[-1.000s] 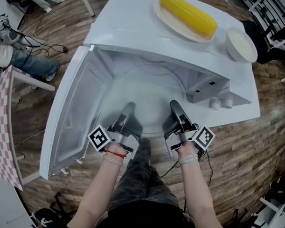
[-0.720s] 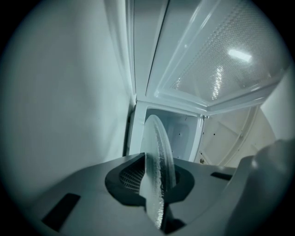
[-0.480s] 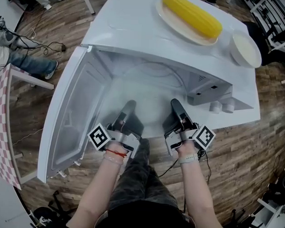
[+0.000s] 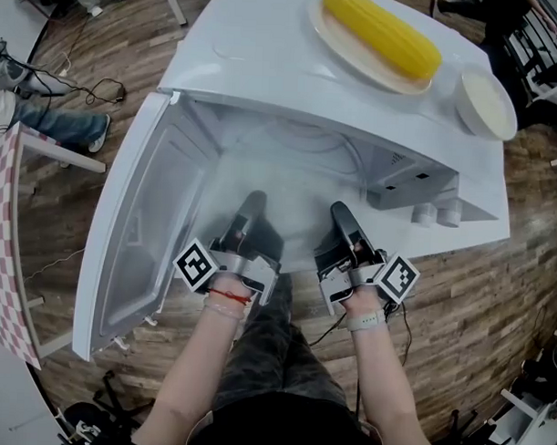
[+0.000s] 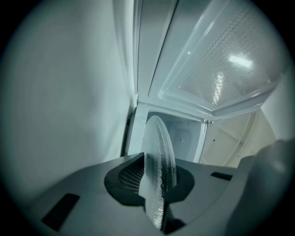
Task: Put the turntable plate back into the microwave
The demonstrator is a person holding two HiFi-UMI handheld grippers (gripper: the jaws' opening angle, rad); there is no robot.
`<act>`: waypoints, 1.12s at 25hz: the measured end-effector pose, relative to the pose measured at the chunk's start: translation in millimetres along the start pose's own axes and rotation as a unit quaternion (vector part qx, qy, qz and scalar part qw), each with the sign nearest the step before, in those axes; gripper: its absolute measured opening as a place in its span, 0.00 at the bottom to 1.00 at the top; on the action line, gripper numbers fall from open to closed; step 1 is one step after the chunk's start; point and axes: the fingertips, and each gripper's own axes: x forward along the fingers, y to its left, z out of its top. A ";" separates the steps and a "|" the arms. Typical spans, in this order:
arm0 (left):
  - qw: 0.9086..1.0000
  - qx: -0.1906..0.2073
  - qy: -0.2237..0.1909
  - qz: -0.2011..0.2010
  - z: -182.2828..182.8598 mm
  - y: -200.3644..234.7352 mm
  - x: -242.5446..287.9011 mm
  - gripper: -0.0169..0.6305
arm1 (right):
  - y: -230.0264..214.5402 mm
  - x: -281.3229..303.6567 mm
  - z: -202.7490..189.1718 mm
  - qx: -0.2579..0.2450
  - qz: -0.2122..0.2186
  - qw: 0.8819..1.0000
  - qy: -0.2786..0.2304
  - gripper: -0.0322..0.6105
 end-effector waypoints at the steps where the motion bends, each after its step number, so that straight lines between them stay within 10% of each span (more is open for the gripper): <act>1: 1.000 0.000 -0.001 0.000 0.8 0.3 0.9 0.08 | 0.0 -0.6 -2.8 0.002 0.001 1.000 0.002 0.12; 28: 0.998 0.055 0.012 -0.006 -3.2 -0.2 9.7 0.08 | -2.8 3.0 -31.8 0.002 -0.001 1.000 -0.001 0.11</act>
